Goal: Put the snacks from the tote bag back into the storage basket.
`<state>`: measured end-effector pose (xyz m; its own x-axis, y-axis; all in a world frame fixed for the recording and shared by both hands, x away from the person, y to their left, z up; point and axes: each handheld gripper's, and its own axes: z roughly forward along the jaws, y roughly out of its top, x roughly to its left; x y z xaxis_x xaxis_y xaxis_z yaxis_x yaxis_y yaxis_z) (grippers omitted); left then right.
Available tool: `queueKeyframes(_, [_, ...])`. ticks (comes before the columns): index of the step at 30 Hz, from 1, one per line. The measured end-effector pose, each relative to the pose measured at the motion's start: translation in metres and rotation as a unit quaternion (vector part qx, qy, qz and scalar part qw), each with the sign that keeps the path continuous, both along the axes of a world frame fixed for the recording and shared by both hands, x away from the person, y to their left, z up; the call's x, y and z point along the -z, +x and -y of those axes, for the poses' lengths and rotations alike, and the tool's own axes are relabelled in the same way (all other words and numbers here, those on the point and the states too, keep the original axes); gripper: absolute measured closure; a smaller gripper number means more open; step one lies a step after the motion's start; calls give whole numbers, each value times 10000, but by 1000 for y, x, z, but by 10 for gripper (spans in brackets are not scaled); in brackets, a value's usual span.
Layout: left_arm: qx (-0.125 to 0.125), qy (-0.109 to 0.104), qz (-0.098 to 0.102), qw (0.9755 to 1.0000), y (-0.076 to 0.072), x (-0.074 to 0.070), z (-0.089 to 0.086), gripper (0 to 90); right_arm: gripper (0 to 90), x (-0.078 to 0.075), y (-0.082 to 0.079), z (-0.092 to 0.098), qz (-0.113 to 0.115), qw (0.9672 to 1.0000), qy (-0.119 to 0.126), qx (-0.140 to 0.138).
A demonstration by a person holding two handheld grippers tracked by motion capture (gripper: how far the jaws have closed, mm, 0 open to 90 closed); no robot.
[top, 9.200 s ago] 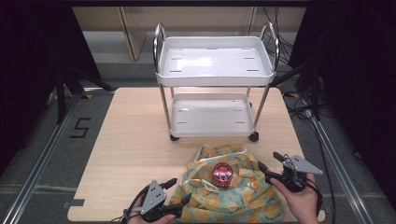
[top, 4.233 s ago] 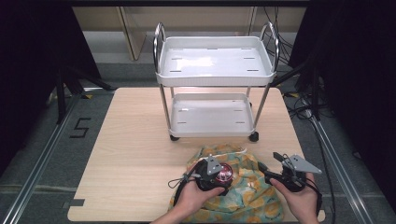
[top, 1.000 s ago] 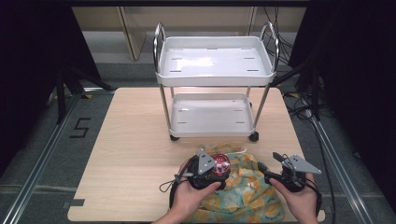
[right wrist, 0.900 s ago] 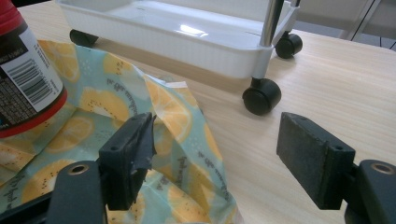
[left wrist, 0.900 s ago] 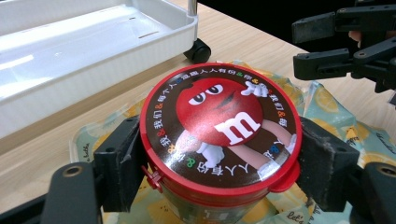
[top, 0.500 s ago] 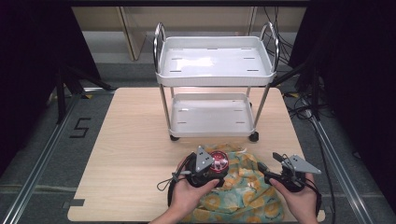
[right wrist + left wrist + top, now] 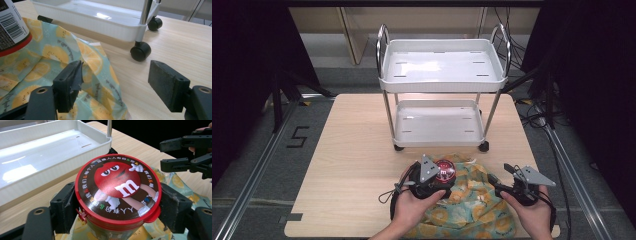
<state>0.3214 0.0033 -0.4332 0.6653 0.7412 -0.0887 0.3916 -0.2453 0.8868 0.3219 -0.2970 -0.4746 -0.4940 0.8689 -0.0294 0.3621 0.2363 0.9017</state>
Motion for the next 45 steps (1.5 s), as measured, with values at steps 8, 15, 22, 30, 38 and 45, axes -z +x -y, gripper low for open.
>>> queueKeyframes(8, [-51, 23, 19, 10000, 1, -4, -4, 254, 285, 0, 0, 0, 1, 10000, 47, 3])
queueKeyframes(15, [-17, 47, 98, 9999, 2, -5, -6, 254, 285, 0, 0, -1, -96, 9999, 42, -20])
queueKeyframes(22, [-96, -9, 68, 9999, 2, -8, -8, 254, 285, 0, 0, 0, -26, 10000, 26, -27])
queueKeyframes(30, [-125, 8, 86, 9999, 4, -9, -11, 254, 285, 1, -1, -2, -90, 9999, 104, 7])
queueKeyframes(38, [-192, -20, 95, 9998, 6, -10, -12, 254, 285, 0, 0, 0, -25, 10000, 9, -22])
queueKeyframes(45, [-272, -69, 62, 9996, 7, -12, -15, 254, 285, 0, -1, -1, -34, 10000, 38, 7])
